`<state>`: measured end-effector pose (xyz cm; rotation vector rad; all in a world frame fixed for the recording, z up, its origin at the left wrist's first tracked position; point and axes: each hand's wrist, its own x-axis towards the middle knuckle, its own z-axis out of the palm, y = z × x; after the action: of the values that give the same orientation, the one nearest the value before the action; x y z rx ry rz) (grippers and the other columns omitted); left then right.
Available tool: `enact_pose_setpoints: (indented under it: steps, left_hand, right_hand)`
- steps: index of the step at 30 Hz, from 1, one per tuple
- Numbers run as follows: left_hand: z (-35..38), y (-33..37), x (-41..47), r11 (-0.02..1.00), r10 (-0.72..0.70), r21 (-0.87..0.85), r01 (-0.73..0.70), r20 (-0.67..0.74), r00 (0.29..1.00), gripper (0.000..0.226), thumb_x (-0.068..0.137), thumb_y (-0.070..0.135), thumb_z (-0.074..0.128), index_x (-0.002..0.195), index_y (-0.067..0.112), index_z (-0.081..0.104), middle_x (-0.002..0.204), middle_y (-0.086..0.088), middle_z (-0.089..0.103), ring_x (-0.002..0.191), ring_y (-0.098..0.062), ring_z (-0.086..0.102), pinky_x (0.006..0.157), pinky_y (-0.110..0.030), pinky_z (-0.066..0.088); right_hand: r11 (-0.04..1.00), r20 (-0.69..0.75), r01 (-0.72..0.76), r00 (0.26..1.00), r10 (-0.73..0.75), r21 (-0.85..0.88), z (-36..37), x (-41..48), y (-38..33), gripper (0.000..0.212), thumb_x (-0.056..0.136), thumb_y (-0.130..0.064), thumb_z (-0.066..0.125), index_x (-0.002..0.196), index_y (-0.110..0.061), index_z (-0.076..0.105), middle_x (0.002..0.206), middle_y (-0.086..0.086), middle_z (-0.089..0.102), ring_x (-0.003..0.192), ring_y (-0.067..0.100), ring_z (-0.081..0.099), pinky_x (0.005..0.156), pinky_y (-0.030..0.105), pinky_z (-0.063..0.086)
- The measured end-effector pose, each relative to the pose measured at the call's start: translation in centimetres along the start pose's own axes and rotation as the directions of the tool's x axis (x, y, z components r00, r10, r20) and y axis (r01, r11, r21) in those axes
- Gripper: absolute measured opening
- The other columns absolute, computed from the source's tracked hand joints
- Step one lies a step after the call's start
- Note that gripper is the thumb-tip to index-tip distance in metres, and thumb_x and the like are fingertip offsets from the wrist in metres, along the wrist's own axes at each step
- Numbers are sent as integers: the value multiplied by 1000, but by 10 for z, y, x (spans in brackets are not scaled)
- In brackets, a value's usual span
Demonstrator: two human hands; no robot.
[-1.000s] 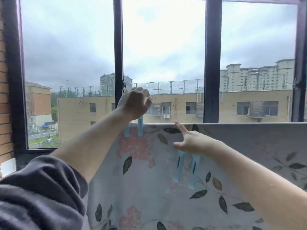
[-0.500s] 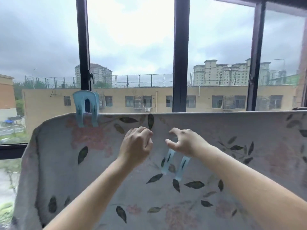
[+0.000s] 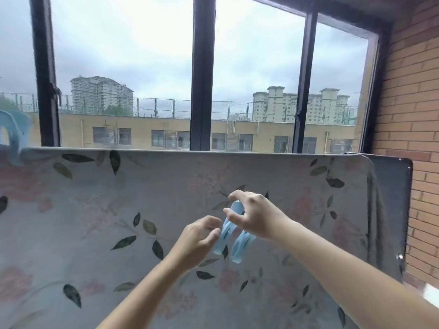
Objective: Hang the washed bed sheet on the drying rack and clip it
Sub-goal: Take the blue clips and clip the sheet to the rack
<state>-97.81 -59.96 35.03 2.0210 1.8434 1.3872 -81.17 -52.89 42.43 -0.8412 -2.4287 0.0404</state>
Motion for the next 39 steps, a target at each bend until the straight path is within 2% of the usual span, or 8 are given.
enact_pose_setpoints:
  steps: [7,14,20,23,25,28,35,39]
  left_hand:
    - [72,41,34,986,40,-165,-9,184,982,41,81,53,45,114,32,59,103,14,67,94,-1,62,85,-32,52]
    - [140,58,89,984,114,-155,-85,189,975,25,87,34,61,112,29,59,99,15,66,91,2,60,85,-24,48]
    - [193,65,150,972,126,-214,-97,129,984,42,76,51,61,106,22,61,93,10,69,86,-7,65,81,-36,53]
    - [217,71,190,968,129,-225,-111,67,989,30,83,38,67,106,19,63,91,10,69,82,-3,65,77,-27,53]
    - [228,78,213,966,152,-219,-139,44,987,25,84,33,68,104,17,64,89,7,69,81,-5,65,76,-27,53]
    - [245,92,246,961,206,-201,-190,63,976,24,82,32,70,101,19,63,89,6,69,82,-12,65,79,-36,53]
    - [271,142,308,951,309,-21,-309,63,949,26,83,45,61,102,27,63,95,11,66,87,-9,62,80,-35,53]
    - [281,158,344,837,496,342,-427,-144,856,45,89,51,30,94,21,64,99,6,64,93,-15,58,84,-34,46]
  right_hand:
    - [997,-61,-81,995,81,10,-28,-24,82,68,76,-64,34,127,-22,50,119,1,59,108,18,55,90,31,44]
    - [991,-70,-120,991,116,-53,-38,-24,163,58,88,-54,43,132,-17,49,126,4,57,116,19,53,96,34,44]
    - [992,-64,-122,991,120,-34,-53,3,228,89,69,-74,26,134,-17,48,131,2,54,120,16,50,99,30,41]
    - [990,-90,-140,986,141,22,-66,25,266,81,78,-70,32,137,-15,47,136,2,50,125,15,46,100,28,37]
    - [986,-124,-158,979,163,50,-74,33,287,69,86,-62,33,133,-15,51,131,2,53,120,16,49,98,30,40]
    - [988,-259,-151,953,155,36,-89,40,317,70,77,-62,21,114,-18,61,110,1,61,104,16,55,87,32,44]
    - [995,-449,-93,891,74,-20,-137,53,379,62,75,-53,18,81,-9,62,72,6,63,71,20,55,62,24,37]
    - [993,-413,-114,906,91,-31,-157,63,422,60,75,-57,18,84,-17,61,69,4,63,70,22,59,65,32,46]
